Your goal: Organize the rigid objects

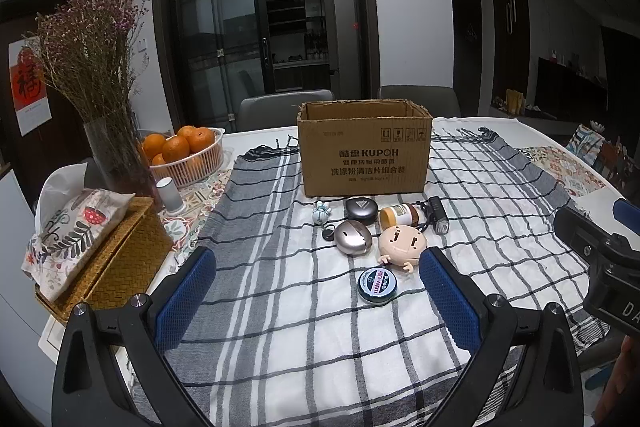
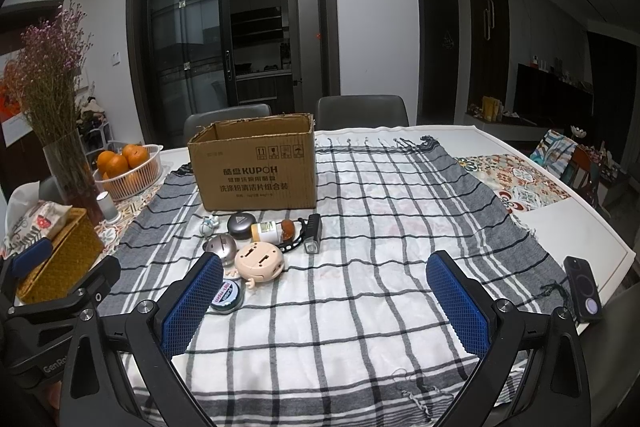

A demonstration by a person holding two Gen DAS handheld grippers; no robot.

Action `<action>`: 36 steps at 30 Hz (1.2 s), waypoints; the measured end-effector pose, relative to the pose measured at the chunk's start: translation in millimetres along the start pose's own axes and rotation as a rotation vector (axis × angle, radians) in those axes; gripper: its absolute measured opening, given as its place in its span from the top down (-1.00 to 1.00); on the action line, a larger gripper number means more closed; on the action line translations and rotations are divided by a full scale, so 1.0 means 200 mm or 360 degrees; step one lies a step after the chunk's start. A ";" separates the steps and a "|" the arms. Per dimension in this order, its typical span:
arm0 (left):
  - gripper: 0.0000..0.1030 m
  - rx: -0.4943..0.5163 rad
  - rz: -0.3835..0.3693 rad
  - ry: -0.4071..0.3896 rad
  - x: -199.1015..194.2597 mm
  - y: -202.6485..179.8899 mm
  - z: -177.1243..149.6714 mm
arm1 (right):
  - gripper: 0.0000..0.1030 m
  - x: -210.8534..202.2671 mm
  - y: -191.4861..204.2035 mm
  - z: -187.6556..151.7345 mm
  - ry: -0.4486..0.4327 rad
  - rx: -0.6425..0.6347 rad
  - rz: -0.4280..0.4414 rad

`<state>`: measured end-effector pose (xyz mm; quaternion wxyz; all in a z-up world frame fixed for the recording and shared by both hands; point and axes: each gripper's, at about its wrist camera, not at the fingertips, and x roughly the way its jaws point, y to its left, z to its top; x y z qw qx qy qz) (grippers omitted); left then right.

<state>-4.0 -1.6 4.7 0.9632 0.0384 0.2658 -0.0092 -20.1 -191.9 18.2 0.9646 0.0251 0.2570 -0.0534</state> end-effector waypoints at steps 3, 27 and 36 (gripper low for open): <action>-1.00 0.0001 -0.0002 0.0007 0.01 0.00 0.00 | -1.00 0.00 0.00 0.00 0.0001 0.0000 0.0002; -0.96 0.0264 -0.0260 0.0226 0.38 -0.11 -0.13 | -0.98 0.36 0.08 -0.03 0.0198 -0.0165 0.0282; -0.80 0.0355 -0.0400 0.0316 0.57 -0.15 -0.19 | -0.94 0.62 0.14 -0.08 0.0353 -0.0213 0.0410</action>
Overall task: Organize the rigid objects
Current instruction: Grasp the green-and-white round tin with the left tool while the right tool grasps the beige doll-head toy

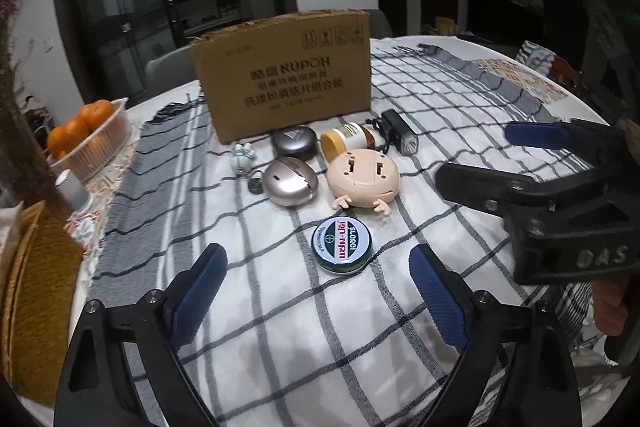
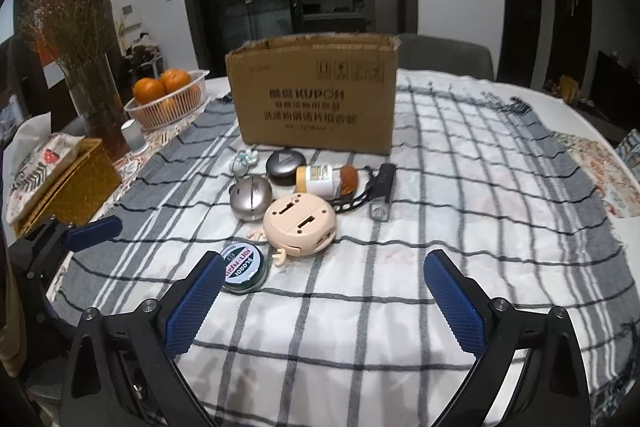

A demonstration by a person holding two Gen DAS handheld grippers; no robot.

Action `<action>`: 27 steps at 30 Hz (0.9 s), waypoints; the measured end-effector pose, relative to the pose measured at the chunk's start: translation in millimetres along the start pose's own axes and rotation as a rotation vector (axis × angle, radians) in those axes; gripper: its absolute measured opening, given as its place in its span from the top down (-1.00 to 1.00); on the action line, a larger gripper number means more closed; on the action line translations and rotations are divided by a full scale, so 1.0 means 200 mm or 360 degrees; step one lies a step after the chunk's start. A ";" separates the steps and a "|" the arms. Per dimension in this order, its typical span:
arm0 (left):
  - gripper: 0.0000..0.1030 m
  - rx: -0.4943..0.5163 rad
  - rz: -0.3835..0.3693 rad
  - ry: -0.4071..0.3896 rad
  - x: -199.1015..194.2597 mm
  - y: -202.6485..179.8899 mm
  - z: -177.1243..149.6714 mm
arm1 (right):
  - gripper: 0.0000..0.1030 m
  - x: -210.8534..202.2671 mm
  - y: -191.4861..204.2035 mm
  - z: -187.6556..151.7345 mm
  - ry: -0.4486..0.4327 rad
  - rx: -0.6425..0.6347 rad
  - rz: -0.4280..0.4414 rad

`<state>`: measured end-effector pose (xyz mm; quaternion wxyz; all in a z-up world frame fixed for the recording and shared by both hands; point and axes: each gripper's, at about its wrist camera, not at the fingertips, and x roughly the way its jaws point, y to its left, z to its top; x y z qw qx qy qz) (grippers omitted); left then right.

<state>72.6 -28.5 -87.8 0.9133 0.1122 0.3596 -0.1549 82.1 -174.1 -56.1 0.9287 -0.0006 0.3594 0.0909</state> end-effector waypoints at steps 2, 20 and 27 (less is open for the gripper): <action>-0.77 0.0013 -0.0031 0.0017 0.04 0.01 0.00 | -0.92 0.06 0.00 0.01 0.0033 0.0008 0.0021; -0.28 0.0042 -0.0235 0.0167 0.30 0.03 0.00 | -0.75 0.47 0.02 0.07 0.0278 -0.0072 0.0159; -0.11 -0.0008 -0.0291 0.0229 0.38 0.04 0.00 | -0.75 0.57 0.00 0.09 0.0342 -0.0049 0.0198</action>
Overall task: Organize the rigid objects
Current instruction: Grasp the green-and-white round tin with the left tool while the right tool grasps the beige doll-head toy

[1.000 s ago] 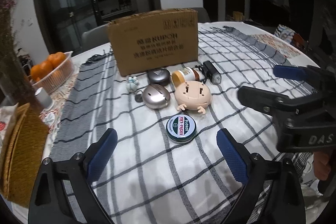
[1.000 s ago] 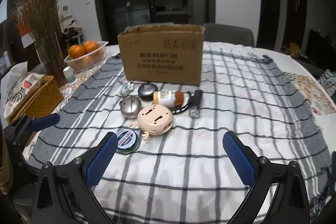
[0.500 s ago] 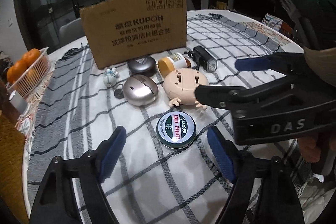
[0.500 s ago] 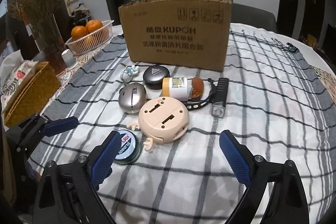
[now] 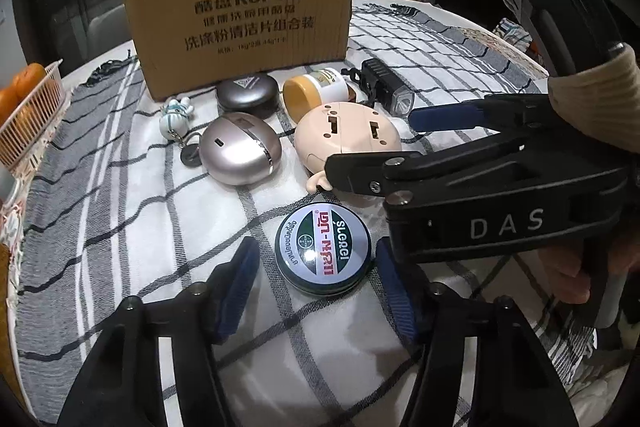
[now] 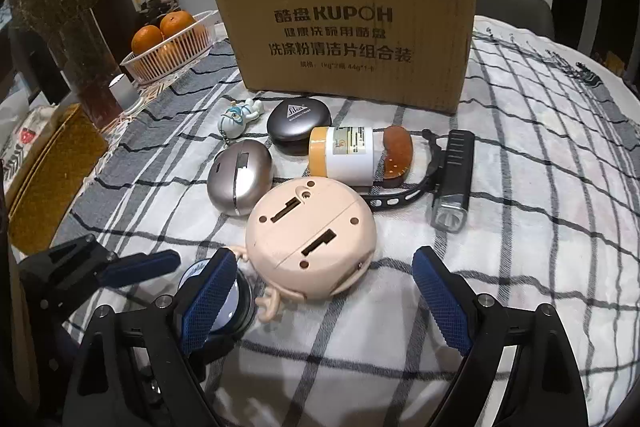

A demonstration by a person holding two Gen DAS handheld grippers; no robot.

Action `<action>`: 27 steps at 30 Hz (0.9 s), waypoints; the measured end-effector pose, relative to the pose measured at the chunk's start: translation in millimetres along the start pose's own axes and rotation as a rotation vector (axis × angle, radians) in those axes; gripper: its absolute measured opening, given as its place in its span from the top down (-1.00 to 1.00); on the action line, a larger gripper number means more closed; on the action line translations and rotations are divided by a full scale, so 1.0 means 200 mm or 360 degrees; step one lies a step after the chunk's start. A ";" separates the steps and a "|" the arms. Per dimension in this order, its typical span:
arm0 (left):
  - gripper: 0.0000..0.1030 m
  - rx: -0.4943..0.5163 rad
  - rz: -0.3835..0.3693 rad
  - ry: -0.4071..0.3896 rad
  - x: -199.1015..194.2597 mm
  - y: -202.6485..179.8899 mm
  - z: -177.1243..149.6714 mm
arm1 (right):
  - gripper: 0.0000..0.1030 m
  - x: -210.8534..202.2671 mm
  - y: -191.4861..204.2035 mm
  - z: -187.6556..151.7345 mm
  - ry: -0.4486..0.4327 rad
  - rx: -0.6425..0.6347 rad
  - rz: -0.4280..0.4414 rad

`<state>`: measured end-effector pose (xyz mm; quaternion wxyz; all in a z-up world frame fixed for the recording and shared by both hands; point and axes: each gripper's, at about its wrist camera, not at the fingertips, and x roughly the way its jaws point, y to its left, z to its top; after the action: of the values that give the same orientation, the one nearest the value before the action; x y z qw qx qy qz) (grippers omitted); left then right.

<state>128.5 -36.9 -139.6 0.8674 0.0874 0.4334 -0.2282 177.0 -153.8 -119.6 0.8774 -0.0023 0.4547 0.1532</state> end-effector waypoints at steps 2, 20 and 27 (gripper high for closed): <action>-0.09 -0.0006 -0.0004 0.0018 0.02 0.00 0.00 | -0.75 0.03 -0.01 0.01 0.0010 0.0003 0.0014; 0.01 -0.0042 -0.0007 0.0020 0.04 0.02 0.01 | -0.32 0.11 0.00 0.03 0.0036 0.0018 0.0182; 0.01 -0.0099 0.0052 0.0020 0.01 0.05 -0.01 | -0.32 0.09 0.00 0.02 0.0030 0.0057 0.0137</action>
<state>132.8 -28.2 -143.5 0.8707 0.0689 0.4441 -0.1998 189.1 -149.2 -131.7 0.8655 0.0316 0.4654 0.1826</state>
